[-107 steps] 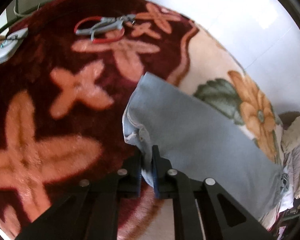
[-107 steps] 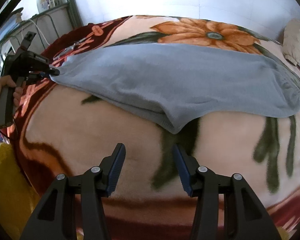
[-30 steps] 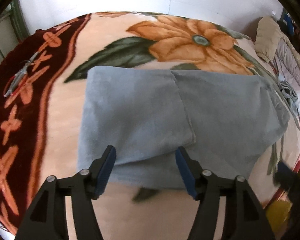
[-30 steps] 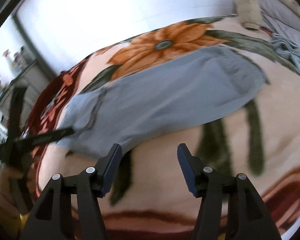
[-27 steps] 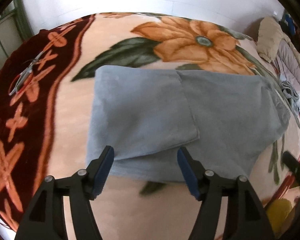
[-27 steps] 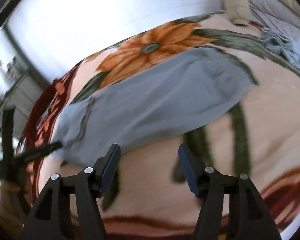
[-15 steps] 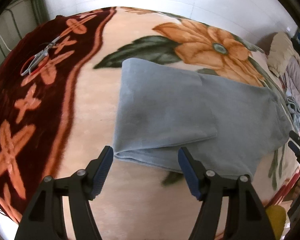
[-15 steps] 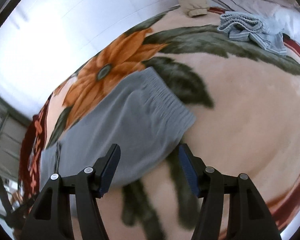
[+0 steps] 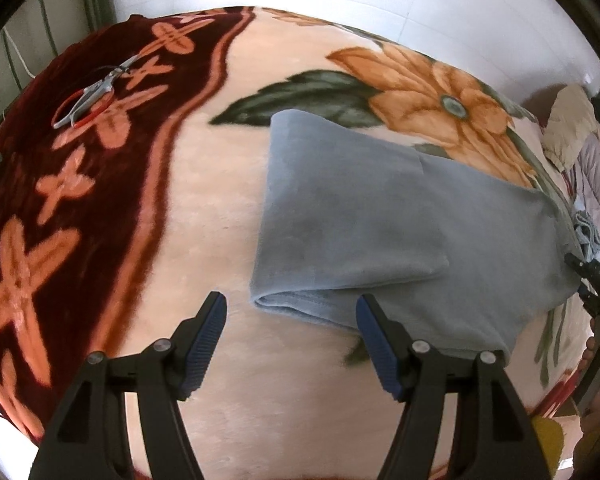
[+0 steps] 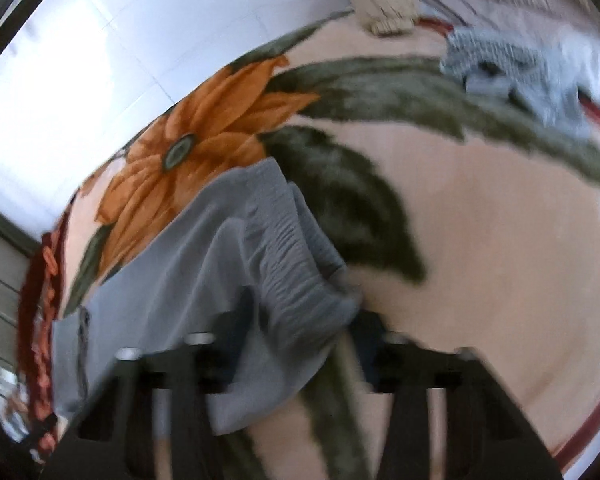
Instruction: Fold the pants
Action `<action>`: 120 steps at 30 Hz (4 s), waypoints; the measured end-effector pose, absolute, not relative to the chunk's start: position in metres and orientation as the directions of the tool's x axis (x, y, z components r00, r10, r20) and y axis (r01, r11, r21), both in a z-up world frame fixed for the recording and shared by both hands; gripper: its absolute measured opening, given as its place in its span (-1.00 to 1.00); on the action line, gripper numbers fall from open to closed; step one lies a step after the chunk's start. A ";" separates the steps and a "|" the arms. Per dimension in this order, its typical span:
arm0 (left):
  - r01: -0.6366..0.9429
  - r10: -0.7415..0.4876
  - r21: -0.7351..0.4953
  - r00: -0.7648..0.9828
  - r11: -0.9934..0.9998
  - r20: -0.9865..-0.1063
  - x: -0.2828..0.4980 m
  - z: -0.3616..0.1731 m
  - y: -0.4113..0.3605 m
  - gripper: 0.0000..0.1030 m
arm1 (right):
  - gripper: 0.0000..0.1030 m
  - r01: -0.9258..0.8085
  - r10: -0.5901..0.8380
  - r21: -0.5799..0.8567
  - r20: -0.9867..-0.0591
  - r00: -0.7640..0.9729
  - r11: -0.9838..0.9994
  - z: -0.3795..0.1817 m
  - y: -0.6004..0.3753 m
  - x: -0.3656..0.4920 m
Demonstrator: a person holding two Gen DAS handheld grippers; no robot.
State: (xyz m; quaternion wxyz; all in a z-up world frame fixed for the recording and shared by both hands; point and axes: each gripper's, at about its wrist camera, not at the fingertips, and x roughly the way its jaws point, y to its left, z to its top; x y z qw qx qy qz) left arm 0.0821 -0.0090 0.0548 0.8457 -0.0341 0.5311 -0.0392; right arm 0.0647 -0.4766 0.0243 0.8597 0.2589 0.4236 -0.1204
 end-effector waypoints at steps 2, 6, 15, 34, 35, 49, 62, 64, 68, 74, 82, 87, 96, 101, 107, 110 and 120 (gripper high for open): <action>0.023 -0.102 -0.102 0.433 0.995 -0.896 0.084 0.055 -0.006 0.37 | -0.51 0.389 0.019 0.336 -0.777 0.629 0.858 0.036 -0.471 0.067; 0.011 -0.103 -0.110 0.438 0.994 -0.893 0.085 0.056 -0.001 0.37 | -0.60 0.288 0.009 0.289 -0.720 0.694 0.913 0.072 -0.444 0.070; 0.008 -0.110 -0.119 0.448 0.993 -0.887 0.089 0.060 0.006 0.37 | -0.63 -0.016 0.124 0.163 -0.674 0.729 0.986 0.116 -0.328 0.092; 0.071 -0.126 -0.105 0.466 0.992 -0.876 0.102 0.060 0.005 0.37 | -0.63 -0.230 0.256 0.143 -0.758 0.600 0.963 0.044 -0.217 0.094; 0.072 -0.129 -0.108 0.466 0.992 -0.875 0.103 0.059 0.004 0.37 | -0.63 -0.240 0.259 0.139 -0.761 0.595 0.961 0.044 -0.216 0.093; 0.126 -0.156 -0.111 0.454 0.986 -0.877 0.102 0.060 -0.026 0.37 | -0.13 -0.256 0.382 0.285 -0.746 0.545 0.924 0.061 -0.239 0.059; 0.299 -0.241 -0.113 0.435 0.948 -0.868 0.095 0.063 -0.121 0.37 | -0.13 -0.007 0.184 0.218 -0.807 0.560 0.976 0.025 -0.305 0.063; 0.316 -0.226 -0.089 0.429 0.944 -0.875 0.096 0.057 -0.133 0.37 | -0.13 -0.019 0.171 0.195 -0.806 0.567 0.981 0.020 -0.304 0.061; 0.310 -0.185 -0.054 0.411 0.949 -0.893 0.098 0.040 -0.141 0.38 | -0.11 -0.044 0.166 0.174 -0.796 0.582 0.984 0.017 -0.303 0.056; 0.285 -0.195 -0.079 0.406 0.955 -0.893 0.096 0.030 -0.129 0.50 | -0.10 -0.044 0.189 0.203 -0.781 0.595 0.978 0.012 -0.309 0.049; 0.291 -0.213 -0.088 0.433 0.953 -0.876 0.087 0.042 -0.115 0.49 | -0.08 -0.009 0.230 0.288 -0.745 0.627 0.958 0.030 -0.325 0.039; 0.236 -0.178 -0.076 0.448 0.969 -0.876 0.081 0.052 -0.087 0.49 | 0.04 0.067 0.241 0.358 -0.743 0.624 0.931 0.024 -0.347 0.041; 0.096 -0.103 -0.067 0.448 0.993 -0.888 0.081 0.057 -0.025 0.49 | 0.05 0.132 0.347 0.515 -0.724 0.596 0.847 -0.003 -0.356 0.053; 0.047 -0.099 -0.088 0.448 0.995 -0.889 0.082 0.058 -0.003 0.49 | -0.44 0.116 0.345 0.507 -0.719 0.604 0.854 0.009 -0.350 0.054; 0.028 -0.111 -0.111 0.460 0.993 -0.881 0.079 0.063 0.015 0.49 | -0.66 0.048 0.293 0.435 -0.679 0.674 0.899 0.060 -0.329 0.051; 0.016 -0.123 -0.131 0.465 0.991 -0.877 0.080 0.067 0.024 0.49 | -0.67 -0.041 0.278 0.348 -0.667 0.691 0.936 0.092 -0.297 0.057; -0.002 -0.119 -0.136 0.471 0.991 -0.874 0.084 0.071 0.060 0.48 | -0.69 -0.314 0.333 0.155 -0.674 0.660 0.937 0.125 -0.161 0.090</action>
